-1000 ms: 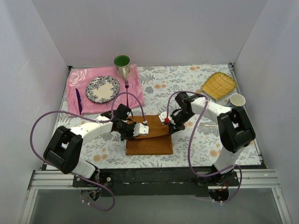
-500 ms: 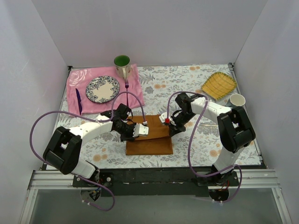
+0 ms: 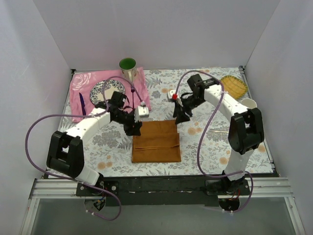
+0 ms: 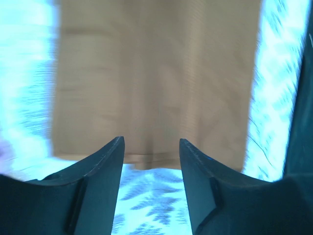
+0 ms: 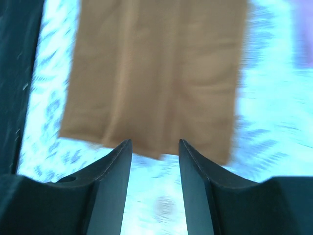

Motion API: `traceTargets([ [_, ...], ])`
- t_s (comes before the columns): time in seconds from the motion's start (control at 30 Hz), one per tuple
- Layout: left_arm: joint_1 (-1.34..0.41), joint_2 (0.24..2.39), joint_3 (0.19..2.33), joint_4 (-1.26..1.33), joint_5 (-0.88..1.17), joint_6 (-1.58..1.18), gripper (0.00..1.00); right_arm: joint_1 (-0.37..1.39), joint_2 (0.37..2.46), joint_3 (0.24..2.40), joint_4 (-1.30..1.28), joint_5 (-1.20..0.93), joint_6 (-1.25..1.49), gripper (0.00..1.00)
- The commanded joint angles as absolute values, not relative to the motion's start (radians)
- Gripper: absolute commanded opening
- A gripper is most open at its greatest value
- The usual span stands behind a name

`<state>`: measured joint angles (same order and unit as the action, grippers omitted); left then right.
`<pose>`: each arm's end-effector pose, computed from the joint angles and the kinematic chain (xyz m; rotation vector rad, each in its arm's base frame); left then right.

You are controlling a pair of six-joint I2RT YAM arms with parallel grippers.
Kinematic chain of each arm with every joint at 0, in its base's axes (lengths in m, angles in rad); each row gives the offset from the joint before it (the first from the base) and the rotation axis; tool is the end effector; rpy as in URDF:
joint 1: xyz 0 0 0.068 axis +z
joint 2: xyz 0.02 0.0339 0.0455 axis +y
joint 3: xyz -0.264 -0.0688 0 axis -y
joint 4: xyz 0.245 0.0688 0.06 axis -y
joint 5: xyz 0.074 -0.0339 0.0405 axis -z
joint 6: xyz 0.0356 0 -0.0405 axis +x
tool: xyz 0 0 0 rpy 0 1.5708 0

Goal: Fold the napkin into a case and place the utensils inside
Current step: Fold the lower triangle-folded napkin at the center of the board.

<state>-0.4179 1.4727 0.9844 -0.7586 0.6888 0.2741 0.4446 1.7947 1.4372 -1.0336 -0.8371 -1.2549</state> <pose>0.2385 -0.1306 0.2181 1.0657 2.4891 -0.9988 0.3015 0.1729 0.2451 -1.9417 1.5734 0.9322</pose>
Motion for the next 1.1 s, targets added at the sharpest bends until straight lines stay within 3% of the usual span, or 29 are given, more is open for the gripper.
traceTargets([
  [0.0, -0.275, 1.587, 1.152, -0.66, 0.81, 0.01, 0.5, 0.341, 1.949, 1.687, -1.008, -0.904, -0.929, 0.49],
  [0.27, -0.236, 1.772, 1.227, -0.496, 0.588, -0.228, 0.5, 0.334, 2.134, 1.772, -0.884, -0.743, -0.701, 0.47],
  [0.83, -0.238, 1.839, 1.206, -0.459, 0.515, -0.224, 0.46, 0.399, 2.195, 1.655, -0.816, -0.612, -0.692, 0.48],
  [1.03, -0.236, 1.842, 1.192, -0.459, 0.503, -0.213, 0.45, 0.411, 2.183, 1.638, -0.861, -0.66, -0.718, 0.34],
  [1.07, -0.238, 1.842, 1.189, -0.457, 0.503, -0.212, 0.44, 0.413, 2.18, 1.64, -0.865, -0.667, -0.719, 0.26],
])
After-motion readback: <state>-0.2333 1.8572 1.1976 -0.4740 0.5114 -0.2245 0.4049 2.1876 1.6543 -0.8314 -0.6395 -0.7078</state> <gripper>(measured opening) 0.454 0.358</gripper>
